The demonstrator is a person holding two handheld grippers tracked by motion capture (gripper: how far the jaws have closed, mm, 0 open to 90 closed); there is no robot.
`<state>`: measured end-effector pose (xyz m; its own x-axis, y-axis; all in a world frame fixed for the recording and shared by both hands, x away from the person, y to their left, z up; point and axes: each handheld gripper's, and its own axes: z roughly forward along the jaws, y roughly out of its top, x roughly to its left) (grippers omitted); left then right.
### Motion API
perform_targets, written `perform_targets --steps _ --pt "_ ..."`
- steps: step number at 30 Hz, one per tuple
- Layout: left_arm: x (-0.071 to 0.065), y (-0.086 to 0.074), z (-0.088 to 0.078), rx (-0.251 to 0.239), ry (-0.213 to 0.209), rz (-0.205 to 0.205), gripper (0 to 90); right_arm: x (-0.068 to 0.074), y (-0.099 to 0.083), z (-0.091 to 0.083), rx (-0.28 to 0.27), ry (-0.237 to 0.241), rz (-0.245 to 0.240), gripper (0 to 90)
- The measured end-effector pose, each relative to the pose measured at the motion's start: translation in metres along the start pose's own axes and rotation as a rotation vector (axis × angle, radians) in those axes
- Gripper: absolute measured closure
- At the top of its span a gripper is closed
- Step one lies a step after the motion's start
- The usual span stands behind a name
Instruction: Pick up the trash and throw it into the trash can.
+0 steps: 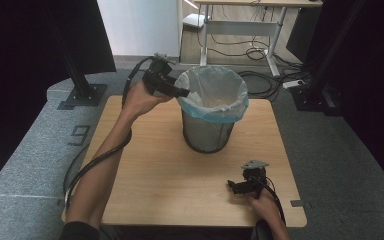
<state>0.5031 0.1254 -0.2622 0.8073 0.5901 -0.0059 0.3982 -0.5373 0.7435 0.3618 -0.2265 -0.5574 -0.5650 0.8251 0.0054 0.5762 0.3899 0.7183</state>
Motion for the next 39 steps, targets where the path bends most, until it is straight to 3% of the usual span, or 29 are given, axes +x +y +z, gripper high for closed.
perform_targets --steps 5,10,18,25,30,36,39 --pt "0.005 -0.027 -0.016 -0.017 0.020 0.002 4.1 0.000 0.000 0.000 0.000 0.000 0.000 0.0" --pt "0.000 -0.062 -0.024 -0.037 0.081 0.035 0.0 0.000 0.000 0.000 0.000 0.000 0.002 0.0" --pt "0.001 -0.126 -0.026 -0.078 0.077 -0.016 0.0 0.000 0.000 0.000 -0.001 -0.001 0.000 0.0" --pt "-0.004 -0.193 -0.014 -0.095 0.110 -0.020 0.0 0.000 0.000 0.000 -0.001 -0.001 0.000 0.0" --pt "-0.010 -0.236 0.000 -0.098 0.117 -0.059 0.0 0.000 0.000 0.000 -0.001 -0.003 0.000 0.0" --pt "-0.020 -0.286 0.025 -0.048 0.137 -0.052 0.0 0.000 0.000 0.000 -0.002 -0.003 0.002 0.0" --pt "-0.023 -0.304 0.034 -0.039 0.128 -0.080 0.0 0.000 0.000 0.000 -0.002 -0.003 0.002 0.0"
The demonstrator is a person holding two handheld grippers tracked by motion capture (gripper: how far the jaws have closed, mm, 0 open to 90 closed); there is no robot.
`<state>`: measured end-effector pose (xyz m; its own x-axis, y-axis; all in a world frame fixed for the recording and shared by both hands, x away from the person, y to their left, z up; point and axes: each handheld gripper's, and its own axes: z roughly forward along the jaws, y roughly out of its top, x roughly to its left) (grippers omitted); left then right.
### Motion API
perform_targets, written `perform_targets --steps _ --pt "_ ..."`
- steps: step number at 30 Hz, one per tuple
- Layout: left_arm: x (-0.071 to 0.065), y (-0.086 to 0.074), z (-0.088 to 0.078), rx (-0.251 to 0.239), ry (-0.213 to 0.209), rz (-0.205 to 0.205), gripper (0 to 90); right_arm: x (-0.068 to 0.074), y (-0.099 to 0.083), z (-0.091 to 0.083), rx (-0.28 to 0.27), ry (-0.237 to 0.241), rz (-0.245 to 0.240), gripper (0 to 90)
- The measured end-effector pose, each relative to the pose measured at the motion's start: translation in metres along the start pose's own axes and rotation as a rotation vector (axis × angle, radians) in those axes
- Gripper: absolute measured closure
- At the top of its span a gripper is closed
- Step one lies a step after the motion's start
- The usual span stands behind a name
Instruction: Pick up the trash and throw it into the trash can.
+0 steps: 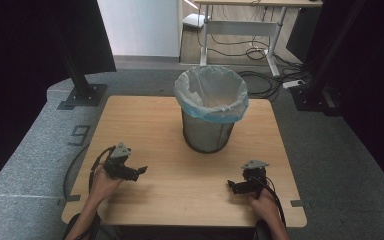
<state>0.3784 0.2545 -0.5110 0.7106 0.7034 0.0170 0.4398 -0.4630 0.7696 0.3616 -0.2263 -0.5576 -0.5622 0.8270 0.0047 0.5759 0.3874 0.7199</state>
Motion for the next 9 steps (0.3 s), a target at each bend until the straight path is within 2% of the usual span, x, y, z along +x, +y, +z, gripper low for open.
perform_targets --steps 3,6,9 --pt "-0.003 -0.016 0.008 0.020 0.001 -0.020 0.0 0.000 0.000 0.000 0.000 0.001 0.001 0.0" --pt "-0.006 -0.024 0.014 0.081 0.021 0.013 0.0 0.000 0.000 0.000 0.000 0.000 0.000 0.0" --pt "-0.008 -0.026 0.016 0.104 0.034 0.029 0.0 0.000 0.000 0.000 0.000 0.000 0.001 0.0"
